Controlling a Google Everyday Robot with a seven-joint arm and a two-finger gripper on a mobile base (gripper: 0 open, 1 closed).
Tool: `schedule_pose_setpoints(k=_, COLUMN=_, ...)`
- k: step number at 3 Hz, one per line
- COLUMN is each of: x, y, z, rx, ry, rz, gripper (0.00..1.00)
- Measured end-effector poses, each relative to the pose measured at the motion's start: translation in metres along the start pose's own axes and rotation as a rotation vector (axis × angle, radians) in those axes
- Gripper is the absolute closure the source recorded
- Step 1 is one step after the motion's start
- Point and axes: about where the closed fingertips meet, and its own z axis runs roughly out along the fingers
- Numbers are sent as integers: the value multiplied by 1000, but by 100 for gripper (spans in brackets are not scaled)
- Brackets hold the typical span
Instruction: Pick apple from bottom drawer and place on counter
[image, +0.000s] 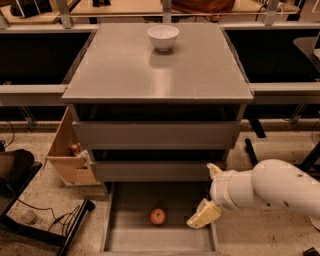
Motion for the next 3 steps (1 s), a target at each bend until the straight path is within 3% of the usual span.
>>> schedule_pose_setpoints(k=1, x=28, y=-18, z=80, rx=19, ry=-102, rz=30, gripper=0)
schedule_pose_setpoints(k=2, x=42, y=-27, z=122, rx=24, ry=-194, rz=34, gripper=0)
schedule_pose_setpoints(k=3, x=57, y=-19, z=176, rx=-27, ry=-277, rz=74, gripper=0)
